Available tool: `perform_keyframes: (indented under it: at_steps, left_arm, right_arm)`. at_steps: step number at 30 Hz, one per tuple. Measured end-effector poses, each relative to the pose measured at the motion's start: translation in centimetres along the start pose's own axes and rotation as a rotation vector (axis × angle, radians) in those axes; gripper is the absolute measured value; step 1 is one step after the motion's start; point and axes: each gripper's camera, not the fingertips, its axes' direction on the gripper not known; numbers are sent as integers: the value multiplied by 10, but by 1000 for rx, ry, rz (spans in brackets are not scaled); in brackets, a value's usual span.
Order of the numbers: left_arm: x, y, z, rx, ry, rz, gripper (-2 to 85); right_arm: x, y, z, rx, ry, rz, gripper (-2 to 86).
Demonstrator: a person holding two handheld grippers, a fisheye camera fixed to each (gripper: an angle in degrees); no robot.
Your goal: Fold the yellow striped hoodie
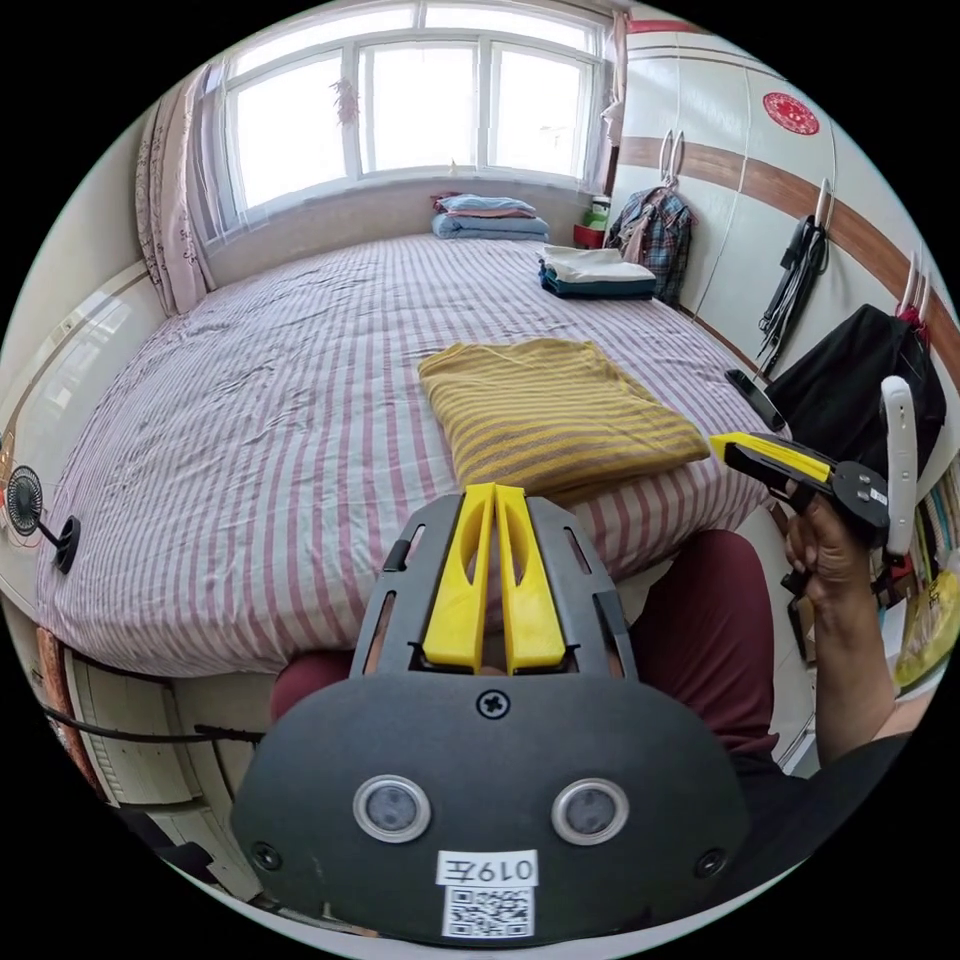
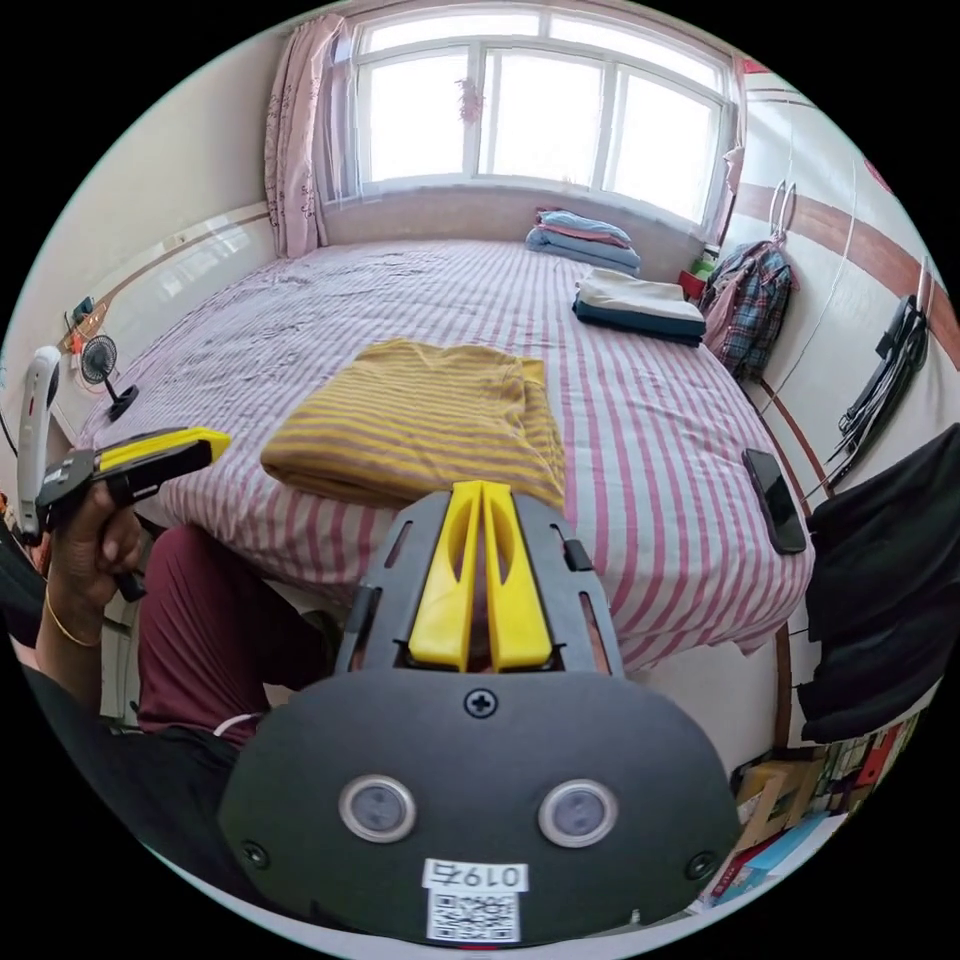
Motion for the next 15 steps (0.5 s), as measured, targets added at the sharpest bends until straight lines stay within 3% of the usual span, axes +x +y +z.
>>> perform_keyframes:
  at_steps: [4,15]
  left_arm:
    - [-15,-3,4,33,52,-31,8]
    - [-61,-12,42,-20,96,-2,32]
  right_arm:
    - [15,9,7,12,-33,22,61]
    - [59,45,46,-7,-68,-4,86]
